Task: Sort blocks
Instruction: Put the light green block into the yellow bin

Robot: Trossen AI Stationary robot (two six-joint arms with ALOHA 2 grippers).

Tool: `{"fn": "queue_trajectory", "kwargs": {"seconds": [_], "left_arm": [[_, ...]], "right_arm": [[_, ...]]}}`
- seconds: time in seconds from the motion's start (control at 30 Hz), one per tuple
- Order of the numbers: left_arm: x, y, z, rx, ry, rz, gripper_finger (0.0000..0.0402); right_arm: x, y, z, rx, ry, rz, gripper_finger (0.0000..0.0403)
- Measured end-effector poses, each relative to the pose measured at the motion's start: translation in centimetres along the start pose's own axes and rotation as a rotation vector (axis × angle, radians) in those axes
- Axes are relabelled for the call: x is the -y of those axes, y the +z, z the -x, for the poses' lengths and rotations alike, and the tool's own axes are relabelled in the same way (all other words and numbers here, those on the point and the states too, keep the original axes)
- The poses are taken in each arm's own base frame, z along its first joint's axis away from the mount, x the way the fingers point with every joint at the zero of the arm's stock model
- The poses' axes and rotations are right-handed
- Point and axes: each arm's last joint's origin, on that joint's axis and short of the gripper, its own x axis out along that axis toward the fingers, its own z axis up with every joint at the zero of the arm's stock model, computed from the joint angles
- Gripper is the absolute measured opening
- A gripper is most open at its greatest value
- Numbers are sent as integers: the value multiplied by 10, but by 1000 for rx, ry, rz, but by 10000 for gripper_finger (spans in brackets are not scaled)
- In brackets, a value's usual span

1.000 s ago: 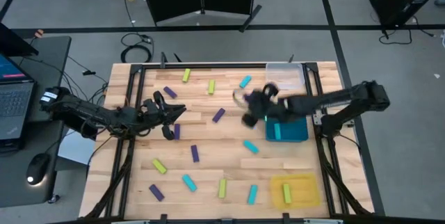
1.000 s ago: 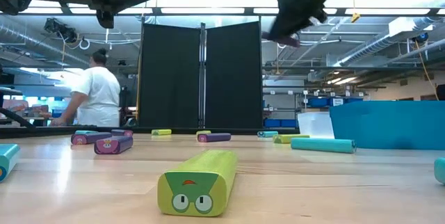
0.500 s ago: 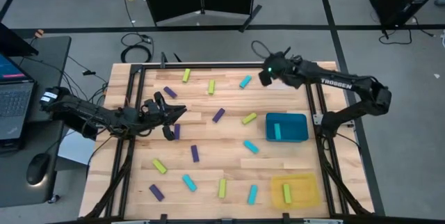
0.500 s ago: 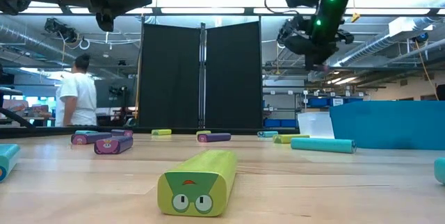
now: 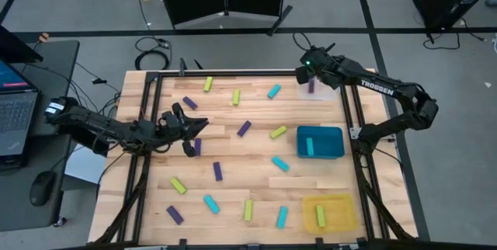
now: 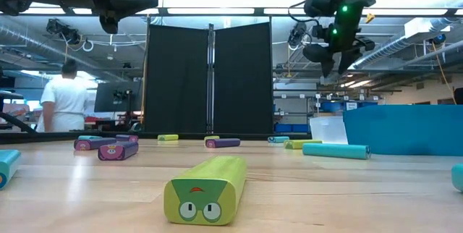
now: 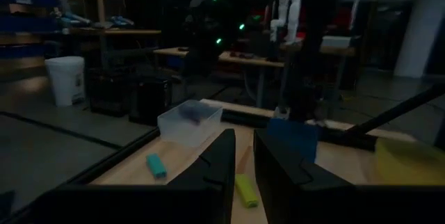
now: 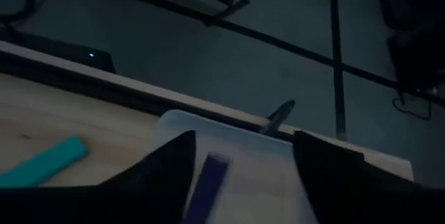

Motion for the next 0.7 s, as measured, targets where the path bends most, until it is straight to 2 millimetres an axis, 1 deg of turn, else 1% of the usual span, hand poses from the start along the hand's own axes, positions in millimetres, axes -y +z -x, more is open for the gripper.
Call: {"fn": "queue_trajectory", "kwargs": {"seconds": [0.07,0.13,0.2,0.27,0.37,0.43,0.53,0.63,0.7], "left_arm": [[-1,-2,0,-14,25,-12,60],[-1,-3,0,-25,43,-21,60],[-1,-4,0,-37,51,-32,60],[0,-1,-2,-75,62,-63,60],[6,5,-7,-197,63,-139,62],[11,10,-12,-288,64,-182,66],[22,18,-20,-398,39,-232,74],[35,18,-25,-559,-45,-299,87],[44,11,-25,-704,-105,-346,99]], "right_arm": [[-1,1,0,12,6,-1,282],[-3,2,1,23,20,10,296],[-7,2,6,43,58,17,304],[-15,4,15,79,143,39,307],[-29,6,37,164,340,86,305],[-40,7,57,235,521,128,300],[-56,2,91,335,758,197,292],[-70,-10,116,398,882,279,284],[-79,-20,127,401,922,337,279]]}}
